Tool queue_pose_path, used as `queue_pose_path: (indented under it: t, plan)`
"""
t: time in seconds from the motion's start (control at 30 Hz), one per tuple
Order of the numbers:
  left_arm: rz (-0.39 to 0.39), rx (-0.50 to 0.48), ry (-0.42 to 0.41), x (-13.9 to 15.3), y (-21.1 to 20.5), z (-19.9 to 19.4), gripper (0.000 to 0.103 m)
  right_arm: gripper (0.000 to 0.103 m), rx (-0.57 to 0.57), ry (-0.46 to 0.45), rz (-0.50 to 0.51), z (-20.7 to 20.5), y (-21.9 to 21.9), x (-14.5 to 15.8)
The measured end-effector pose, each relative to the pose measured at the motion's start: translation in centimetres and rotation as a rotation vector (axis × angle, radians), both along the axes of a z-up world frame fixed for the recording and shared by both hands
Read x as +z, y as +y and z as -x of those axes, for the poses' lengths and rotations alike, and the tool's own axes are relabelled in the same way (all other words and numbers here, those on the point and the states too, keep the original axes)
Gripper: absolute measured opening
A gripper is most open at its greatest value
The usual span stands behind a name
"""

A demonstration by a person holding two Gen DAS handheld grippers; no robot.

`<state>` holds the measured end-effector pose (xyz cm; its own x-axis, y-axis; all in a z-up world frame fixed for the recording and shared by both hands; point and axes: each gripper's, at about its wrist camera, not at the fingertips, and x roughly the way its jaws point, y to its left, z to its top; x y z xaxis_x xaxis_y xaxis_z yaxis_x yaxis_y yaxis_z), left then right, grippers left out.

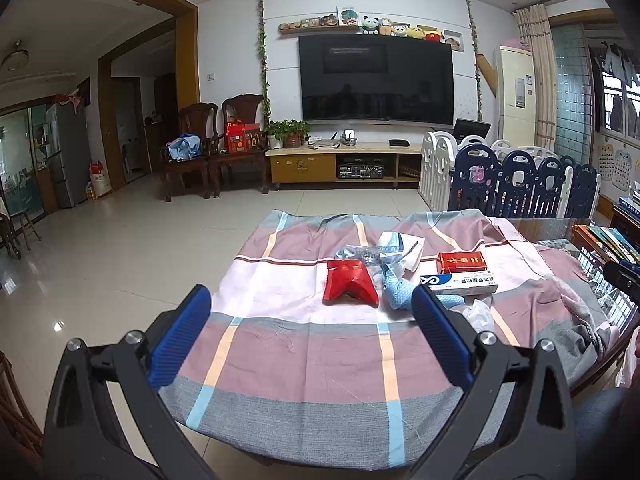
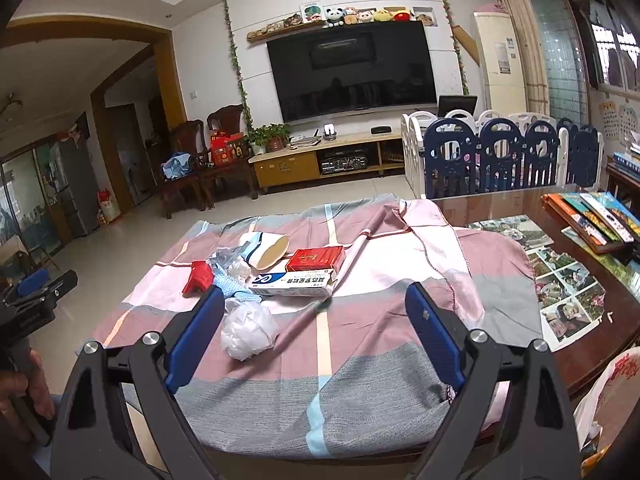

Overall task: Collect trash
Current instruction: 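Grasp the clear plastic bag with the left tool while the right tool grasps the blue cloth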

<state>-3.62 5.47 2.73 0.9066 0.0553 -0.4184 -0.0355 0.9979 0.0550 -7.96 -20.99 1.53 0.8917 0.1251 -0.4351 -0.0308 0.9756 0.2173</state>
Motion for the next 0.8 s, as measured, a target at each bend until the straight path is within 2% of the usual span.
queue_pose_path:
  t: [0.17,0.23,0.4,0.57,0.67,0.7,0.73,0.77,0.8]
  plan:
    - [0.003,-0.009,0.065,-0.5,-0.5,-1.2,0.1,0.09,0.002,0.013,0.007,-0.1,0.2,-0.1]
    - [0.004,-0.052,0.128,-1.4,-1.9,-2.8,0.1,0.09,0.007,0.016,0.011,-0.2,0.4,-0.1]
    - [0.015,-0.185,0.273,-4.8,-8.1,-6.7,0.1,0.09,0.011,0.029,-0.005,-0.6,0.5,-0.3]
    - [-0.027,-0.28,0.279,-6.5,-14.3,-9.1,0.1,0.09,0.017,0.029,-0.002,-0.6,0.6,-0.3]
    - [-0.033,-0.302,0.355,-8.5,-16.8,-11.6,0.097,0.09,0.018,0.034,-0.007,-0.7,0.5,-0.4]
    - [-0.018,-0.311,0.397,-9.6,-17.1,-12.5,0.083,0.09,0.018,0.036,-0.006,-0.8,0.6,-0.4]
    - [0.001,-0.322,0.446,-10.6,-17.1,-13.1,0.043,0.09,0.021,0.039,-0.005,-0.8,0.7,-0.5]
    - [0.023,-0.328,0.5,-11.6,-16.7,-13.6,0.026,0.09,0.023,0.043,-0.002,-0.9,0.8,-0.5]
    - [0.054,-0.336,0.513,-11.9,-15.8,-13.6,0.022,0.09,0.024,0.045,0.0,-0.9,0.9,-0.5]
